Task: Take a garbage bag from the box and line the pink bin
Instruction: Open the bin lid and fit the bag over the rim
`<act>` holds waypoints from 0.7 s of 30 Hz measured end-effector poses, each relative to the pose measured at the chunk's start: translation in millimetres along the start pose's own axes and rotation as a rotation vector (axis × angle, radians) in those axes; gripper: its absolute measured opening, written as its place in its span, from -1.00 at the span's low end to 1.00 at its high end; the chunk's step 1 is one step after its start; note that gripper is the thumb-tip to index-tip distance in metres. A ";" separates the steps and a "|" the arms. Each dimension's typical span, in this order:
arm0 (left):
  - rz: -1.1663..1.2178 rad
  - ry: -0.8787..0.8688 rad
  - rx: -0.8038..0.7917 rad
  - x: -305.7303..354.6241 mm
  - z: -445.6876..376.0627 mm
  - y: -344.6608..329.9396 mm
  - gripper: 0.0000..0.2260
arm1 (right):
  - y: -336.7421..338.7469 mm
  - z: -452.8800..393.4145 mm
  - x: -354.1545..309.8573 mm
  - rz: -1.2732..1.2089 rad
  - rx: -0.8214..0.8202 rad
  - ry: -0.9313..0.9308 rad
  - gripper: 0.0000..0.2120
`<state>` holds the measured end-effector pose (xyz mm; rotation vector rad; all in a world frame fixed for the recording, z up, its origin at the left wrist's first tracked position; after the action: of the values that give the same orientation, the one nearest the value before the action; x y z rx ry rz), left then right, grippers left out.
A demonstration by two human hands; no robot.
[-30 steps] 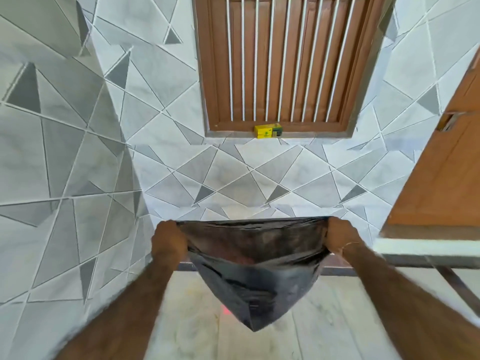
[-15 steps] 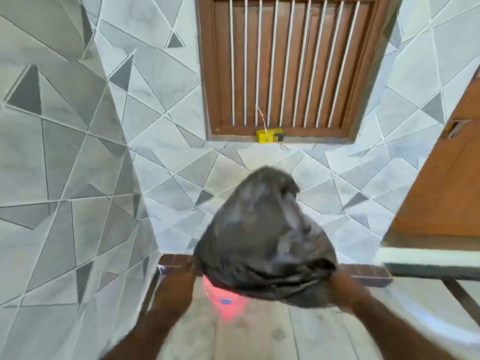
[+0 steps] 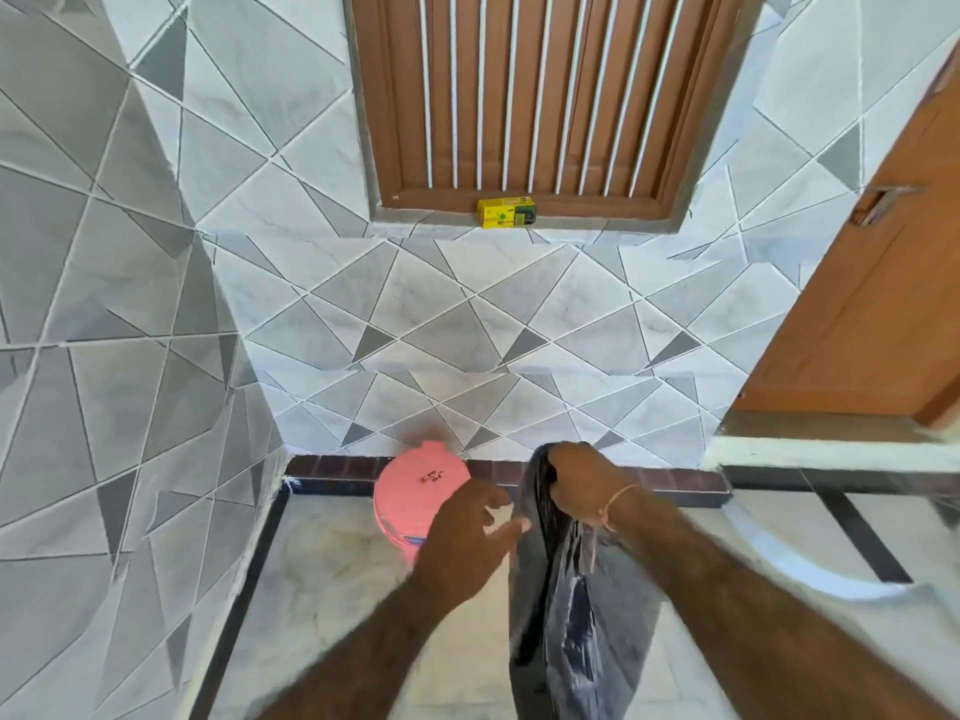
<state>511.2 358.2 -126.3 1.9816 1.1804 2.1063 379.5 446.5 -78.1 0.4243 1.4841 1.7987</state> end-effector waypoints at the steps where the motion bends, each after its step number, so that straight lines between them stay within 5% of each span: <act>1: 0.028 0.005 0.000 4.9 -2.4 -7.7 -0.75 | 4.5 0.0 -4.6 0.001 -0.002 0.029 -0.75; 9: -0.219 -0.168 0.088 29.2 2.0 -23.8 -0.55 | 41.6 11.1 -11.4 -0.085 -0.056 0.098 -0.51; 15: -0.294 -0.299 0.216 48.4 7.4 -18.1 -0.90 | 68.0 18.0 -2.1 -0.248 -0.038 0.096 -0.38; 19: -0.305 -0.385 0.356 74.5 11.5 -2.9 -0.97 | 81.0 22.1 8.9 -0.330 0.024 0.104 -0.39; 21: -0.154 -0.381 0.407 95.8 14.5 -2.4 -0.78 | 81.6 24.4 4.7 -0.403 0.030 0.148 -0.53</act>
<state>503.9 414.2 -47.6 2.2188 1.7049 1.4131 365.3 463.2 4.3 -0.0001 1.5688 1.5125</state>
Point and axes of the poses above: each hand's wrist, its own z-axis away from the middle knuckle, its own y-axis out of the back of the hand, x = y × z, the point moved 6 cm from there along -z, towards the middle knuckle, and after that the axes turned 2 degrees about -x, right-handed, at the moved point
